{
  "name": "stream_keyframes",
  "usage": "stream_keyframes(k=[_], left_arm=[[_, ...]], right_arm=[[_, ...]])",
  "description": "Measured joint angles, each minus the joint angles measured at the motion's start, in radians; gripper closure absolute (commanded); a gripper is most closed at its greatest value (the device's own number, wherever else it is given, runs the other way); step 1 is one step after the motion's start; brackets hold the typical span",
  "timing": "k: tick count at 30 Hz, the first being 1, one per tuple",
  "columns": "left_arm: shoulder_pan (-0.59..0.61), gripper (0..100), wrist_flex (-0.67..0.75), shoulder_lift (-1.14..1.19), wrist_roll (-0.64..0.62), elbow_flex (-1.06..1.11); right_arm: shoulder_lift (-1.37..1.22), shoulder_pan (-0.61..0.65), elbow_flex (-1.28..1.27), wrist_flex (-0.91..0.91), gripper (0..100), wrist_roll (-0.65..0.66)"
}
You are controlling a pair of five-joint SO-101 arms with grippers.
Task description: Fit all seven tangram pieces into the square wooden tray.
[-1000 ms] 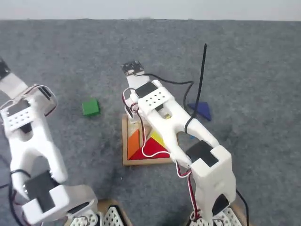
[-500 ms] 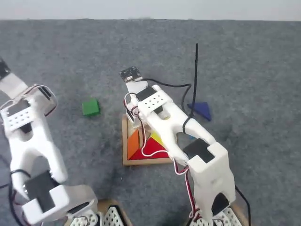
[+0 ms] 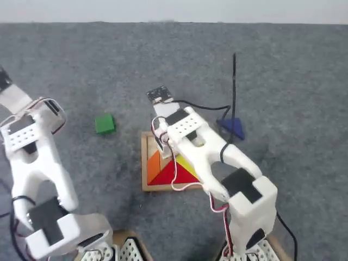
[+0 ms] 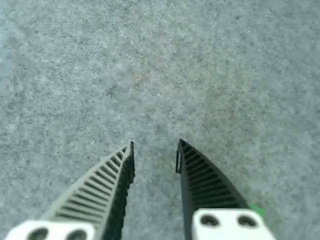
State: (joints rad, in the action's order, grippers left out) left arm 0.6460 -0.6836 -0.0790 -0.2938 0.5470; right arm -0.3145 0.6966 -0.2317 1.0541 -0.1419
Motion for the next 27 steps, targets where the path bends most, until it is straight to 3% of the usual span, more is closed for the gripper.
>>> stream_keyframes(k=[14,18,21,27], left_arm=[[0.000,86,0.000,0.000,0.000,0.000],[0.000,86,0.000,0.000,0.005,0.008],[0.000,86,-0.009,0.000,0.075,0.008],[-0.077,86,-0.278,0.000,0.189,-0.126]], right_arm=[[0.130,0.064,-0.046,-0.002,96.1,0.005],[0.252,0.040,-0.077,0.028,96.1,0.005],[0.361,-0.003,-0.169,0.021,96.1,0.009],[0.641,-0.149,-0.470,-0.029,96.1,0.123]])
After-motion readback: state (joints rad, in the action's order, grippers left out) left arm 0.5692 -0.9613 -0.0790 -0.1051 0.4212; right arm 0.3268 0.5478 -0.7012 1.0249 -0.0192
